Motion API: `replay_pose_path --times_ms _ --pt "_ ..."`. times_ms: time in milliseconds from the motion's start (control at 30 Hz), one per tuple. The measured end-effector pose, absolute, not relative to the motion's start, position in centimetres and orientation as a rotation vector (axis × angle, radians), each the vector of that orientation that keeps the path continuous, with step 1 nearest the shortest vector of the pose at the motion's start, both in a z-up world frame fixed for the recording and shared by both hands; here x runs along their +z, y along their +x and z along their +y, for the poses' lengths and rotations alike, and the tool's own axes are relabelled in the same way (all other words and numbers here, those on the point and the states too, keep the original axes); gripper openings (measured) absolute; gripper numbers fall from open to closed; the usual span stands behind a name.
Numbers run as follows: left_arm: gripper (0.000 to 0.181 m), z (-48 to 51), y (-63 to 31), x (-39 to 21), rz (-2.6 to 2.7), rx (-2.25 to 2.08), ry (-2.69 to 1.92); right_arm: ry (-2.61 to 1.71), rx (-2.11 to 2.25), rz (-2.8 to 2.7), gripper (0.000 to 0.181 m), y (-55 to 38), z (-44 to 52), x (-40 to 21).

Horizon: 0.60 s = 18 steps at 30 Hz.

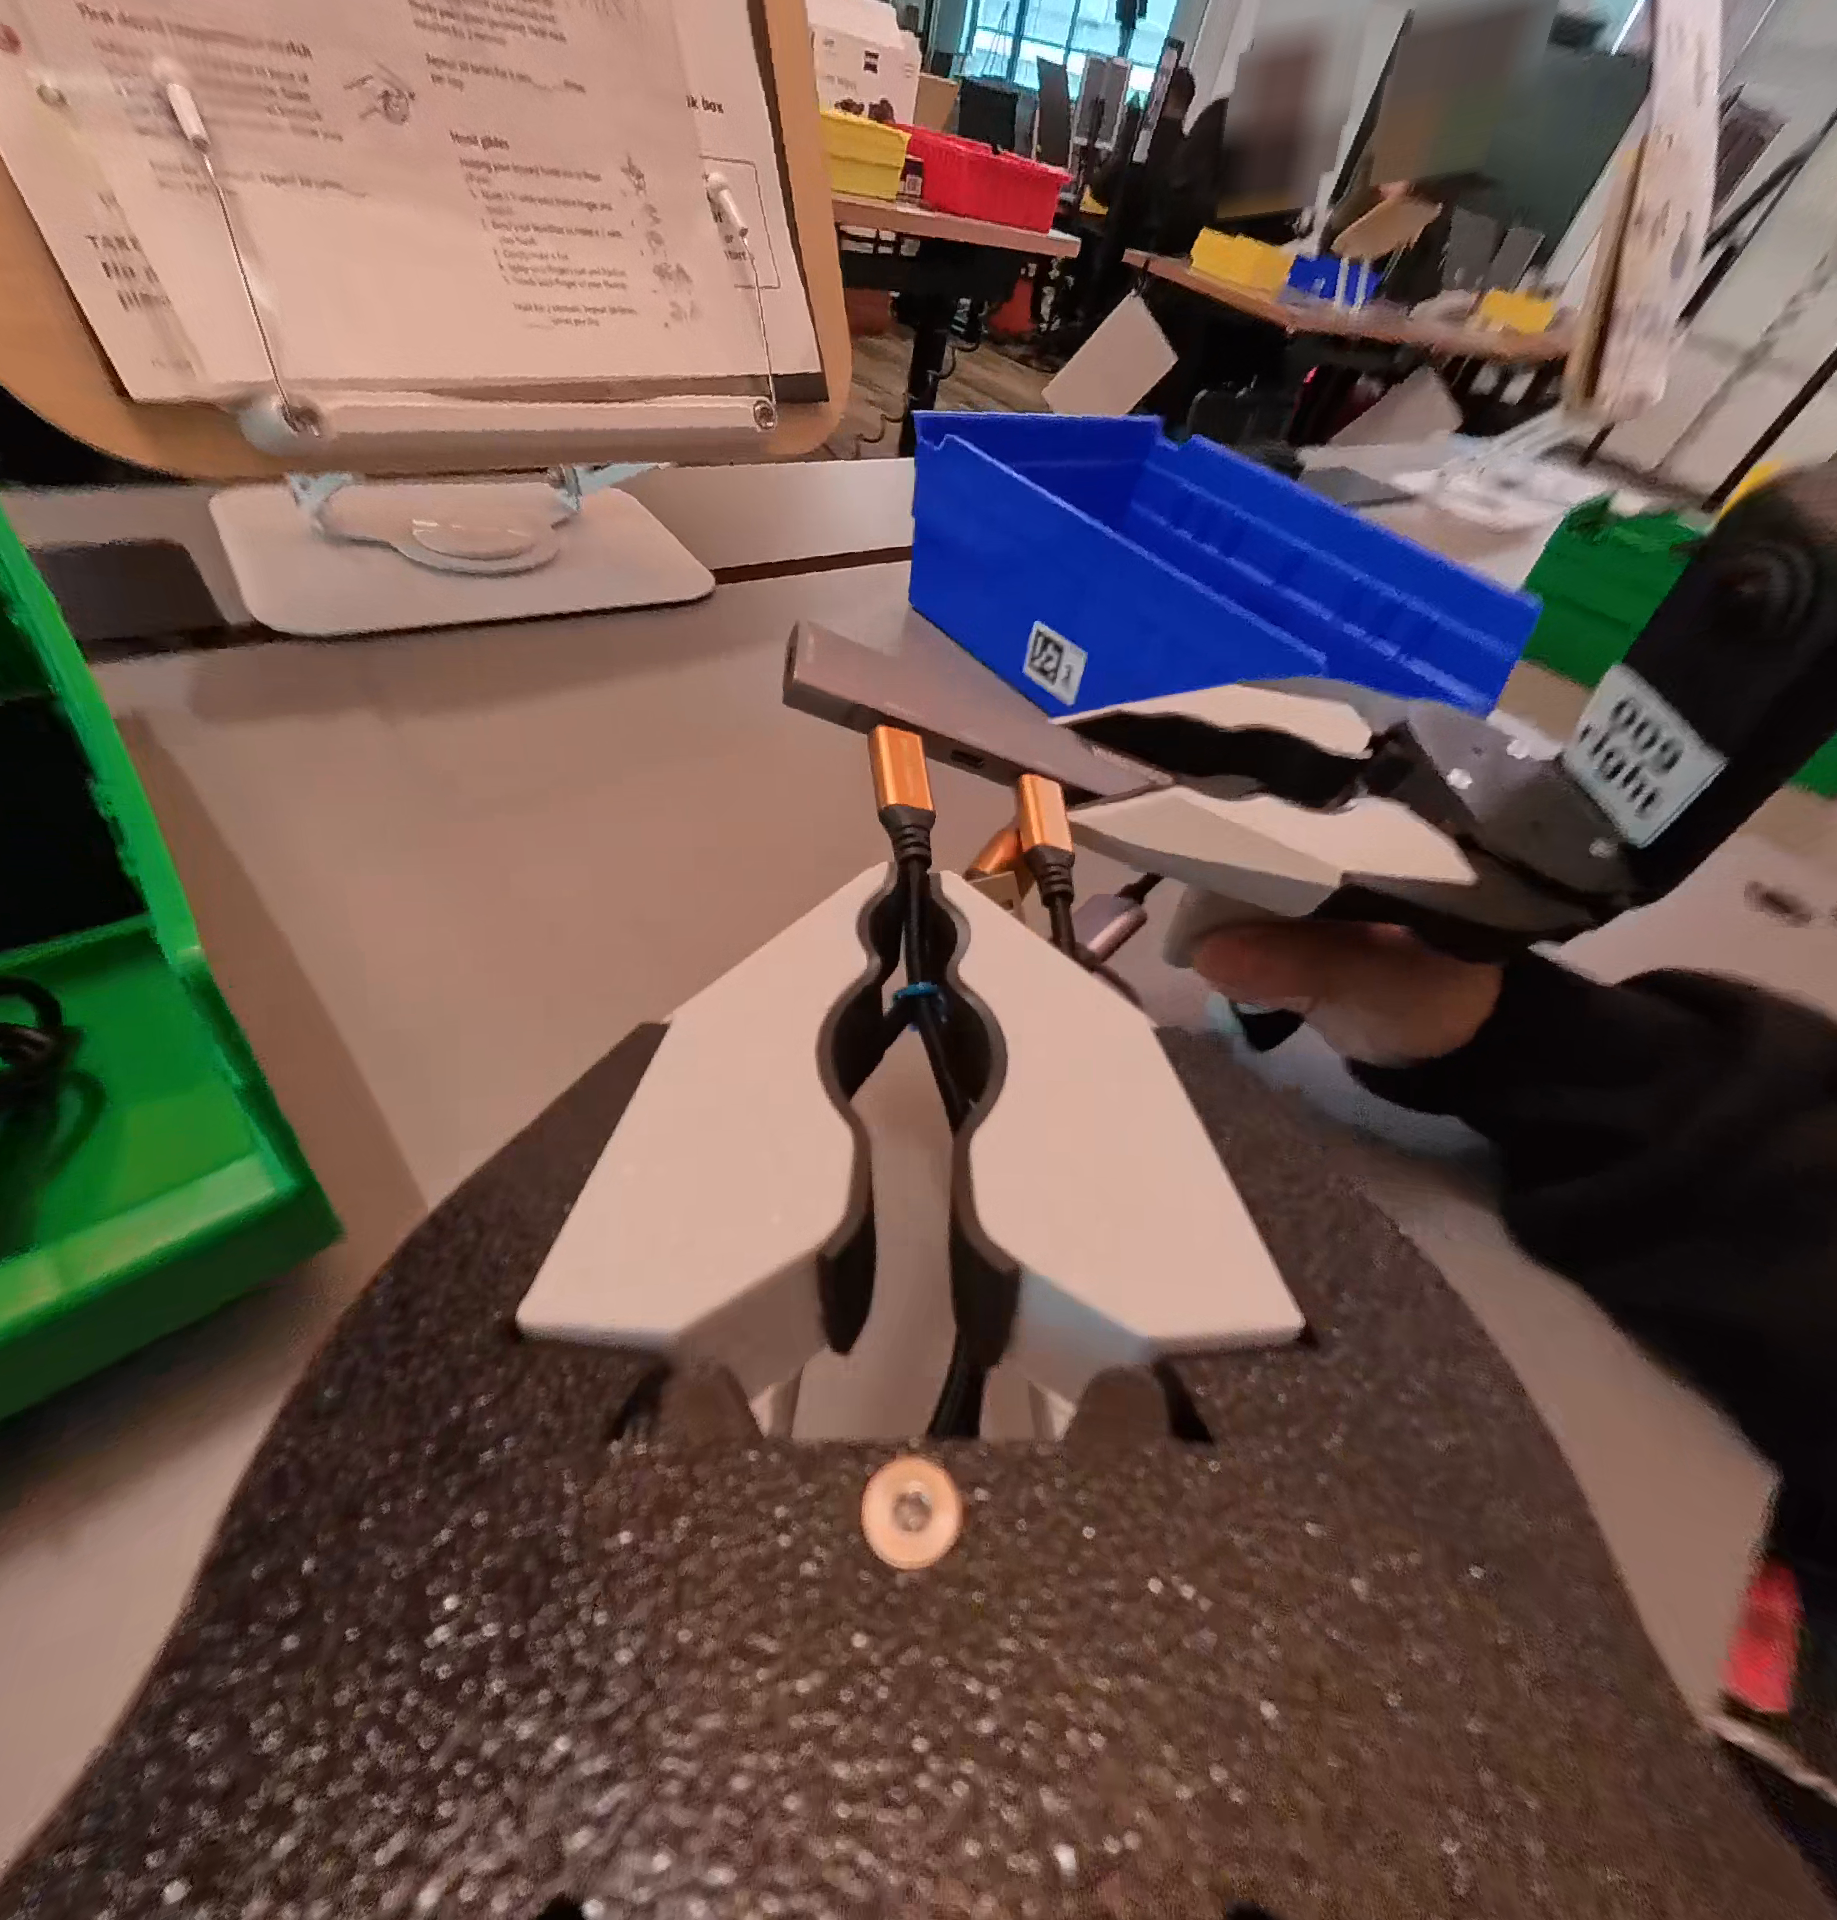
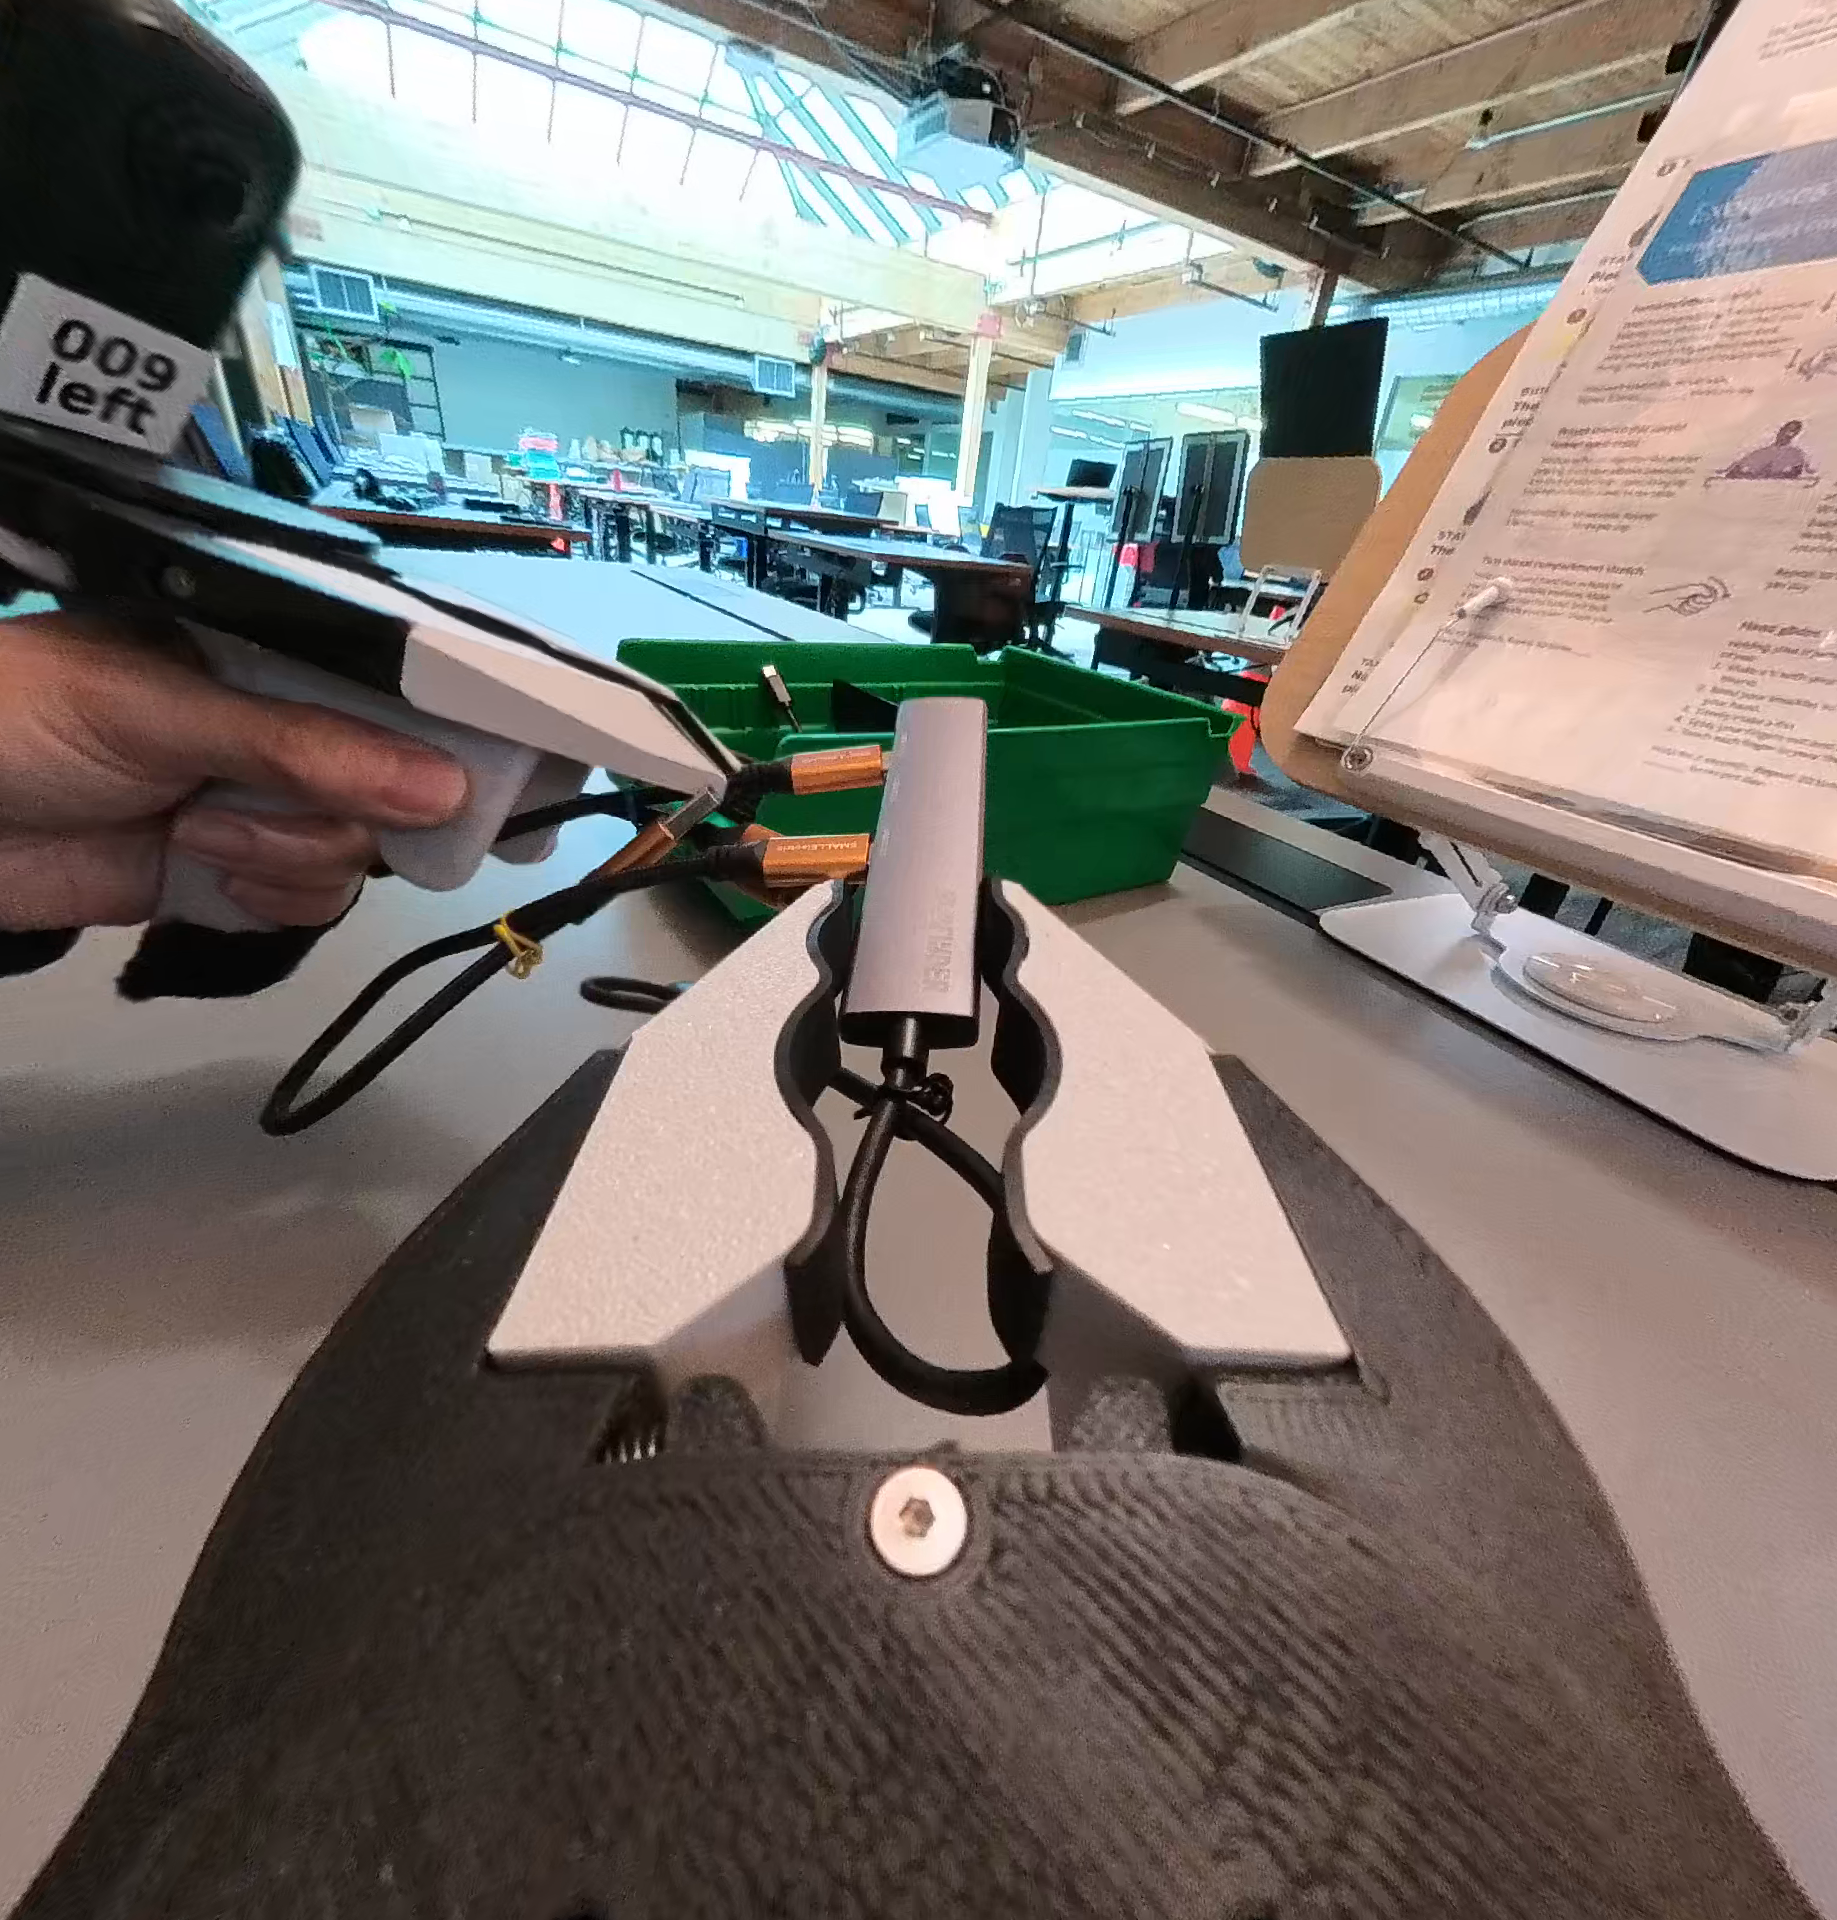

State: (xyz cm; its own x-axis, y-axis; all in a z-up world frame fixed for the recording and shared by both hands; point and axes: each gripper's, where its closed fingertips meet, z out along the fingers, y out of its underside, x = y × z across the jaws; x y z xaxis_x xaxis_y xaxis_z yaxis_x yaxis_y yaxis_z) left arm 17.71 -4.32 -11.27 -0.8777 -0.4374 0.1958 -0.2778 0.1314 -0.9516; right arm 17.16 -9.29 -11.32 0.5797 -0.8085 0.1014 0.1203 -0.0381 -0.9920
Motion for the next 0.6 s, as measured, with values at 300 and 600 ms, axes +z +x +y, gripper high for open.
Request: replay_pose_path --times_ms 300,600 --pt "0.002 -4.1 18.3 -11.9 2.118 -1.507 -0.309 -1.411 -0.766 0.660 0.024 17.0 -9.2 -11.5" --pt "0.001 -4.0 18.3 -11.2 1.963 -1.474 -0.193 -1.420 -0.649 0.701 0.025 17.0 -8.8 -12.3"
